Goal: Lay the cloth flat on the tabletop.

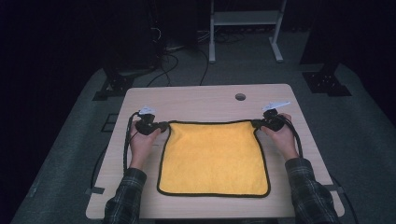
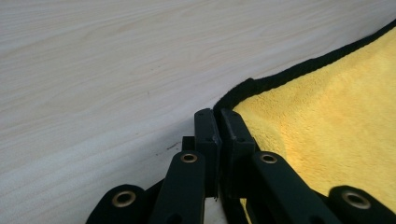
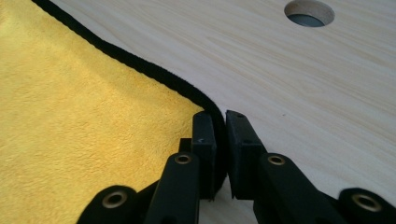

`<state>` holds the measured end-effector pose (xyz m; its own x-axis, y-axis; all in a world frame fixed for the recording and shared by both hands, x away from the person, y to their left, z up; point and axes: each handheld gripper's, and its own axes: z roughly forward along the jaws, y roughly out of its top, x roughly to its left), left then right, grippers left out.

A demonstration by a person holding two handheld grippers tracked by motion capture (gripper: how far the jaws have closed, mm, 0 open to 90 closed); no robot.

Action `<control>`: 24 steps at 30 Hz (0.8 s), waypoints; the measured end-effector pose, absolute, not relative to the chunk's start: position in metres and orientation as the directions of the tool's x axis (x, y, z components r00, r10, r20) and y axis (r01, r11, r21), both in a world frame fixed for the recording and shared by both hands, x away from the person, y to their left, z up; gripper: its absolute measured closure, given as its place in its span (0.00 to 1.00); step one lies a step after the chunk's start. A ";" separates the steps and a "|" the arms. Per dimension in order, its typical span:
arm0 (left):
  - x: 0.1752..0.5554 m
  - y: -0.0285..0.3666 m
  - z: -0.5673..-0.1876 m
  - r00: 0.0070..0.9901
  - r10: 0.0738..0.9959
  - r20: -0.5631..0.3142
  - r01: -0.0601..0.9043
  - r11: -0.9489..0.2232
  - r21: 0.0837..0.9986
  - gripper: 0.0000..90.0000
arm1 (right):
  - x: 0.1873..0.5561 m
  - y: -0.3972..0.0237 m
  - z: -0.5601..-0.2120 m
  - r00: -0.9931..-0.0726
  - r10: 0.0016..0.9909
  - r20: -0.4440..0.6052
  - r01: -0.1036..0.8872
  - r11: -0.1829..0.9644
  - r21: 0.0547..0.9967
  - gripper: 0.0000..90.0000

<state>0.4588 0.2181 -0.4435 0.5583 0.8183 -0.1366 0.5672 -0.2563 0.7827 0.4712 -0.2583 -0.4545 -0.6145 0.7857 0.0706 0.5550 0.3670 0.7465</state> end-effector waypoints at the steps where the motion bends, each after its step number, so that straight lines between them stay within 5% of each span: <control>1: 0.461 0.217 -0.444 0.551 0.826 -0.121 0.571 -0.267 0.776 0.95 | 0.473 -0.259 -0.457 -0.609 0.790 0.076 0.561 0.361 0.745 0.89; 11: 0.465 0.221 -0.440 0.524 0.848 -0.082 0.573 -0.280 0.770 0.85 | 0.473 -0.276 -0.454 -0.540 0.840 0.051 0.565 0.317 0.762 0.80; 24: 0.449 0.241 -0.430 0.498 0.863 -0.081 0.591 -0.269 0.761 0.54 | 0.448 -0.292 -0.448 -0.529 0.848 0.032 0.543 0.308 0.781 0.44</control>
